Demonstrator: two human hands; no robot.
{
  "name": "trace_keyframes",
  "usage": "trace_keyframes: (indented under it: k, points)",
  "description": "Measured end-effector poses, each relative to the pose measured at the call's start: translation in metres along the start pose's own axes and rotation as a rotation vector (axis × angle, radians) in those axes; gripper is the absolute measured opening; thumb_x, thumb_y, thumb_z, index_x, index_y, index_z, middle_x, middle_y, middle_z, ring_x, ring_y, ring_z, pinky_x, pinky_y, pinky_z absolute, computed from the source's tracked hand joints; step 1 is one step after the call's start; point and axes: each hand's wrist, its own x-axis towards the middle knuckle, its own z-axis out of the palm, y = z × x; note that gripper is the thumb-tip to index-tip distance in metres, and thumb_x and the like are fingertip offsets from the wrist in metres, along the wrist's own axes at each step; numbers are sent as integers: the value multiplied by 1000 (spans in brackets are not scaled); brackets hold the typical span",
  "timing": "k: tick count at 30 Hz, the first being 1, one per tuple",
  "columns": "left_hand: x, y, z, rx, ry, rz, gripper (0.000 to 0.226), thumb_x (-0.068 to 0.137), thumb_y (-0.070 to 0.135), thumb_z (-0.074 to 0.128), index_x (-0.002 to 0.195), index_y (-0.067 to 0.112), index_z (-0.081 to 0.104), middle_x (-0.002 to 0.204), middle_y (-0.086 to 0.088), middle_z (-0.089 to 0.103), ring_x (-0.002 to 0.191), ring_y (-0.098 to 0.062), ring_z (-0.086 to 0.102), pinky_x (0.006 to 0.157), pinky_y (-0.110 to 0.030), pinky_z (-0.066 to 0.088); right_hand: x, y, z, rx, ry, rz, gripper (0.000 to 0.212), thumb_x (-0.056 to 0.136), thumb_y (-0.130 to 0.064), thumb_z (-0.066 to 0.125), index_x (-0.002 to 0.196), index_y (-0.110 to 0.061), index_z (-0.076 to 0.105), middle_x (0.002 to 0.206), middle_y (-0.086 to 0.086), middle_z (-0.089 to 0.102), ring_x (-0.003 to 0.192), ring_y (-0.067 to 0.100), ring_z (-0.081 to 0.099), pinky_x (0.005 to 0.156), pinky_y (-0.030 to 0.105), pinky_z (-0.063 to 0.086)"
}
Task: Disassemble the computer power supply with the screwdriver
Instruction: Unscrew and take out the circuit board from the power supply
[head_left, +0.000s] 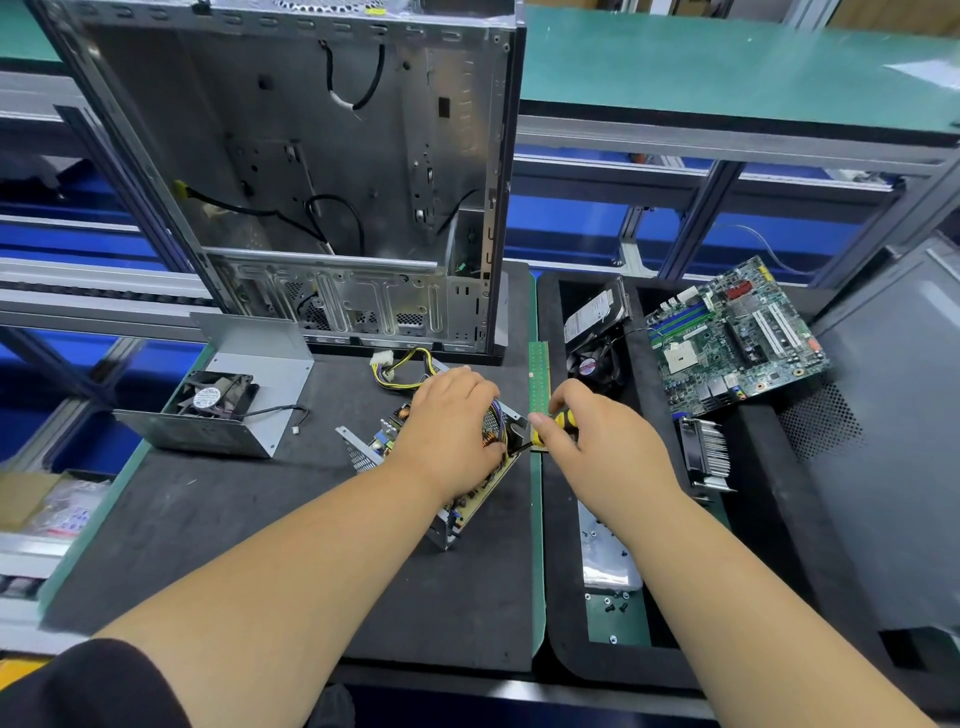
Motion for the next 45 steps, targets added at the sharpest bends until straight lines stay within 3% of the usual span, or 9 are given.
trace_keyframes:
  k: [6, 11, 18, 22, 26, 29, 38, 41, 45]
  points:
    - [-1, 0, 1, 15, -2, 0, 61, 77, 46, 69, 130, 22, 51, 130, 5, 50, 133, -19, 36, 114, -33, 19, 2, 0, 1, 80, -6, 15, 18, 97, -34, 55, 109, -22, 51, 83, -5, 59, 77, 20, 54, 60, 36, 38]
    - [-1, -1, 1, 9, 3, 3, 61, 77, 45, 70, 130, 21, 51, 130, 4, 50, 135, -20, 35, 115, -34, 17, 1, 1, 1, 104, 0, -4, 21, 87, -18, 59, 108, -18, 55, 97, -1, 59, 93, 21, 53, 72, 35, 41]
    - [0, -1, 1, -14, 12, -4, 60, 77, 43, 70, 130, 21, 52, 131, 4, 50, 136, -20, 34, 114, -33, 15, 1, 0, -2, 10, -9, 11, 26, 97, -47, 50, 97, -21, 52, 77, -3, 61, 77, 24, 55, 63, 38, 46]
    - [-1, 0, 2, -17, 13, -7, 61, 76, 43, 71, 130, 21, 52, 130, 4, 51, 135, -20, 35, 114, -33, 15, 1, -1, -3, 68, -33, 16, 16, 98, -36, 54, 105, -21, 54, 81, -2, 59, 79, 22, 54, 66, 38, 45]
    - [0, -1, 2, -7, 16, -5, 60, 76, 43, 70, 129, 21, 52, 128, 5, 51, 132, -19, 37, 112, -31, 14, -1, -3, -4, 100, -25, -2, 24, 88, -18, 59, 112, -20, 56, 99, -3, 58, 96, 19, 51, 76, 37, 45]
    - [0, -1, 1, -11, 20, -2, 58, 77, 43, 71, 127, 21, 53, 126, 4, 52, 130, -20, 38, 111, -31, 14, -3, -2, -2, 78, -26, -16, 24, 86, -18, 59, 110, -19, 56, 103, -2, 58, 98, 20, 51, 77, 37, 45]
    - [0, -1, 1, -45, -18, -19, 68, 75, 48, 73, 133, 23, 48, 134, 5, 48, 134, -19, 36, 114, -34, 18, -9, 6, -10, 141, 34, 12, 5, 93, -26, 60, 94, -24, 55, 86, -9, 61, 78, 7, 50, 61, 30, 35]
    - [-1, -1, -1, -95, -39, -39, 84, 73, 53, 74, 142, 24, 38, 146, 6, 41, 141, -19, 28, 117, -37, 19, -17, 12, -20, 211, 81, 47, 12, 91, -25, 61, 85, -30, 51, 77, -12, 60, 72, 2, 49, 54, 25, 32]
    - [-8, 2, -9, -153, 8, 22, 90, 72, 54, 75, 147, 27, 33, 149, 7, 35, 144, -17, 23, 119, -39, 17, -28, 20, -35, 353, 155, 116, 17, 89, -22, 62, 80, -32, 51, 69, -11, 59, 55, 8, 44, 51, 27, 30]
